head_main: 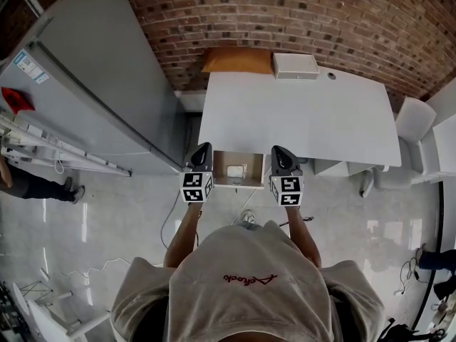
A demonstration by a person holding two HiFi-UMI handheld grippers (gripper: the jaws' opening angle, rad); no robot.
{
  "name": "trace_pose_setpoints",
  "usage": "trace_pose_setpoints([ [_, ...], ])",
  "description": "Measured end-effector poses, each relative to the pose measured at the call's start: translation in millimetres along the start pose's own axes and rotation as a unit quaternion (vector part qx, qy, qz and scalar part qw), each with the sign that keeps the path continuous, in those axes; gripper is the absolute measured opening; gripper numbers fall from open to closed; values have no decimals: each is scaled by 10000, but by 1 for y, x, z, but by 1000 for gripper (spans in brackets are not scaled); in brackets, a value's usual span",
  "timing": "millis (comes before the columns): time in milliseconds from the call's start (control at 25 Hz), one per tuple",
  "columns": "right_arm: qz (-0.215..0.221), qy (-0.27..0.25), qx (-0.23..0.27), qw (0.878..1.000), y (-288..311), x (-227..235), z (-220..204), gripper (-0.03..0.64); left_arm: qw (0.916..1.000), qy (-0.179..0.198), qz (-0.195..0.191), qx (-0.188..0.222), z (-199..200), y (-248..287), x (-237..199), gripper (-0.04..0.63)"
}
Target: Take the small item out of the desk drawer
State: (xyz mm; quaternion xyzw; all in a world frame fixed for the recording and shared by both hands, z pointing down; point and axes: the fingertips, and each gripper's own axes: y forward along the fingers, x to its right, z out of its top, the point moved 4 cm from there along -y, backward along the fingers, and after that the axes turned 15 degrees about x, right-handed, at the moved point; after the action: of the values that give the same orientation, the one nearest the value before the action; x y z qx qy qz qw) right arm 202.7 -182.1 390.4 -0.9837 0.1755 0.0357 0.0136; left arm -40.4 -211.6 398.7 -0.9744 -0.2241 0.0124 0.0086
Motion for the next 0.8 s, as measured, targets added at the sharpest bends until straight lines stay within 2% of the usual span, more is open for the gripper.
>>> trace_pose_setpoints([
  [360,83,52,51,9999,21,38,-7,11,9999,84,127,44,6,36,6,9],
  [800,175,185,-178,9995,31,35,-25,11,9997,105,75,-212,-10,42,1,9],
])
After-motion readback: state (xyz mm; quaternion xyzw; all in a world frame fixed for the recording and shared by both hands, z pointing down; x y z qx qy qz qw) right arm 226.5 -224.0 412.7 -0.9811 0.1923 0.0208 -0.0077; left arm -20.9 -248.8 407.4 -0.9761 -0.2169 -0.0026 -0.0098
